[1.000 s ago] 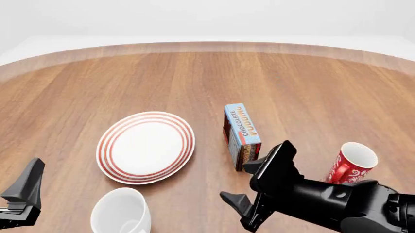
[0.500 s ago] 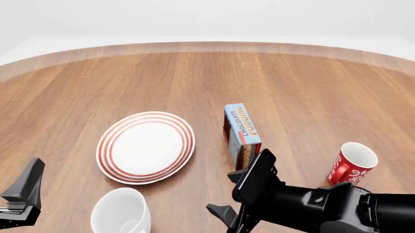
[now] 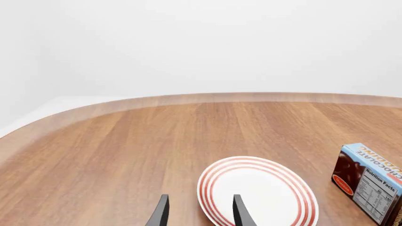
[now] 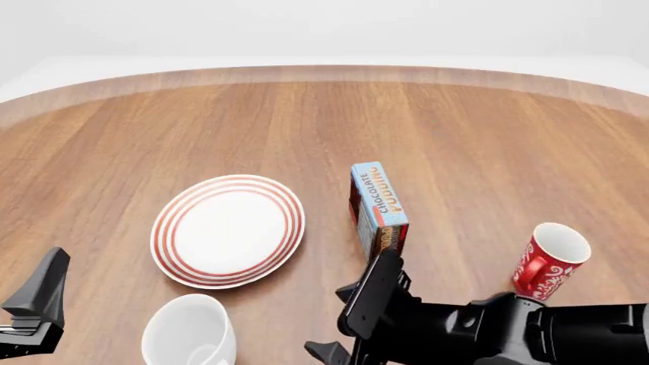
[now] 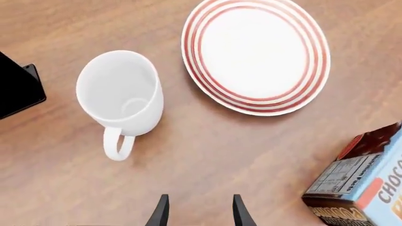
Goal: Pick up the white mug and put it on the plate, and put the chocolate pudding to the right of the plate.
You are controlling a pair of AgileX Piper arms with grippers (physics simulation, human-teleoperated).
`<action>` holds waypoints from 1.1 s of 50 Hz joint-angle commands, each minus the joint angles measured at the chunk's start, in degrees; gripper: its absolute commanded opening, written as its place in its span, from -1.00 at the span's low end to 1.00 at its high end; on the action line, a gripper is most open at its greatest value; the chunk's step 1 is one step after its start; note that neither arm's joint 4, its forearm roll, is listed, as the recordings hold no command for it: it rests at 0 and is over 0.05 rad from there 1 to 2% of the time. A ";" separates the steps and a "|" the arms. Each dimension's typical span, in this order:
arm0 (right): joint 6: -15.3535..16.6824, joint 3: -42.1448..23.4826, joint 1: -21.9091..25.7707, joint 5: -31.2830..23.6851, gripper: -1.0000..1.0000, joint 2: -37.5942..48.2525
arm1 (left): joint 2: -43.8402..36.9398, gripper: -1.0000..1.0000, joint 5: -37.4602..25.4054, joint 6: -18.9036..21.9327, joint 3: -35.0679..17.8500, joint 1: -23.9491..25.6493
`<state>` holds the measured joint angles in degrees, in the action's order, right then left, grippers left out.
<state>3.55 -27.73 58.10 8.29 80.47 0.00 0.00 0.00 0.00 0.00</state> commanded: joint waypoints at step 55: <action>-3.46 -8.86 11.33 -2.06 1.00 12.76 | 0.00 1.00 0.00 0.00 0.00 0.00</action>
<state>0.57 -34.63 67.78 6.61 91.02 0.00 0.00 0.00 0.00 0.00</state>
